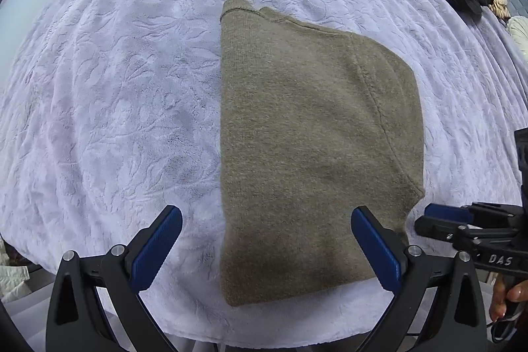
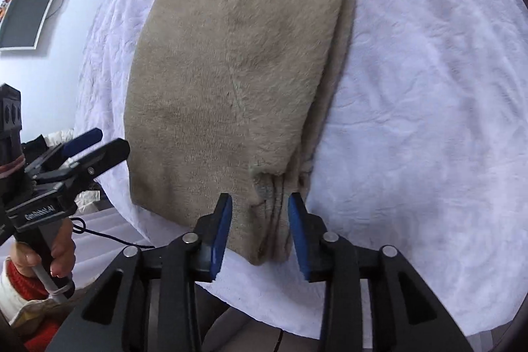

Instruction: Fold small clothes

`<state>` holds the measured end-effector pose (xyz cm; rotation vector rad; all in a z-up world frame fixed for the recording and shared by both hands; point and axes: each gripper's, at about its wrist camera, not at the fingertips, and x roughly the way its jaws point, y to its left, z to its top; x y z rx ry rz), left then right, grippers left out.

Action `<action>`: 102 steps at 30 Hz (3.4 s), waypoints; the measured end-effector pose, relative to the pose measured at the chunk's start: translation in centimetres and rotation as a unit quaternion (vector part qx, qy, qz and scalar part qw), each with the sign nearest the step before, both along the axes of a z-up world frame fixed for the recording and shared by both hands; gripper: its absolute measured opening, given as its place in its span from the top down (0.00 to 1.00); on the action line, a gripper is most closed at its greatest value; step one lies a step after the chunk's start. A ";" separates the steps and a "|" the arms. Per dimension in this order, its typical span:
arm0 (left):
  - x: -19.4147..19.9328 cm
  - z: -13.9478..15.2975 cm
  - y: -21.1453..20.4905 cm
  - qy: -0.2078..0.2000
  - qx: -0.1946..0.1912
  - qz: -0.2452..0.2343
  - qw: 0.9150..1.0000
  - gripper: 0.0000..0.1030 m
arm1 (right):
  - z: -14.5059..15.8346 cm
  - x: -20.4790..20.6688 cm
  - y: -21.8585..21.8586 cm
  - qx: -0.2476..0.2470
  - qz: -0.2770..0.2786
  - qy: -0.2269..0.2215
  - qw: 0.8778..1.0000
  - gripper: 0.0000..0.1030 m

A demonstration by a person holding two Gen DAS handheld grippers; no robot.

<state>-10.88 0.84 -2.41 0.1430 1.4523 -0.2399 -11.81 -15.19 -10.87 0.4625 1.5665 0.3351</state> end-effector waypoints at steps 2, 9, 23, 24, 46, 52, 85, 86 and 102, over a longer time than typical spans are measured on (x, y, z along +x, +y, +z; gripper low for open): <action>-0.2 0.2 -0.2 -0.002 0.001 0.002 1.000 0.00 | 0.5 -0.2 -0.6 0.000 -0.013 -0.003 1.000 0.56; -1.3 0.7 -0.8 -0.006 0.013 0.007 1.000 0.00 | 1.4 -1.1 -1.2 -0.017 -0.016 -0.013 1.000 0.39; -0.8 0.8 -0.2 0.000 0.009 -0.024 1.000 0.00 | 4.7 -0.7 1.3 -0.101 -0.060 -0.075 0.990 0.00; -0.8 0.8 0.1 -0.001 0.010 -0.028 1.000 0.00 | 5.0 -0.9 1.5 -0.108 -0.063 -0.081 0.989 0.00; -0.3 1.4 3.3 -0.025 0.029 -0.036 0.999 0.00 | 6.4 -1.3 4.4 -0.192 -0.115 -0.053 0.973 0.00; -0.3 1.5 3.4 -0.026 0.029 -0.033 0.999 0.00 | 6.4 -1.1 4.5 -0.194 -0.113 -0.050 0.973 0.00; -0.5 1.7 2.9 -0.025 0.039 -0.035 0.998 0.00 | 6.4 -0.9 4.4 -0.194 -0.111 -0.048 0.974 0.00; -0.5 1.7 2.9 -0.025 0.039 -0.034 0.998 0.00 | 6.4 -0.9 4.4 -0.194 -0.110 -0.048 0.974 0.00; -0.6 1.7 3.0 -0.026 0.041 -0.034 0.998 0.00 | 6.5 -1.1 4.4 -0.196 -0.110 -0.050 0.973 0.00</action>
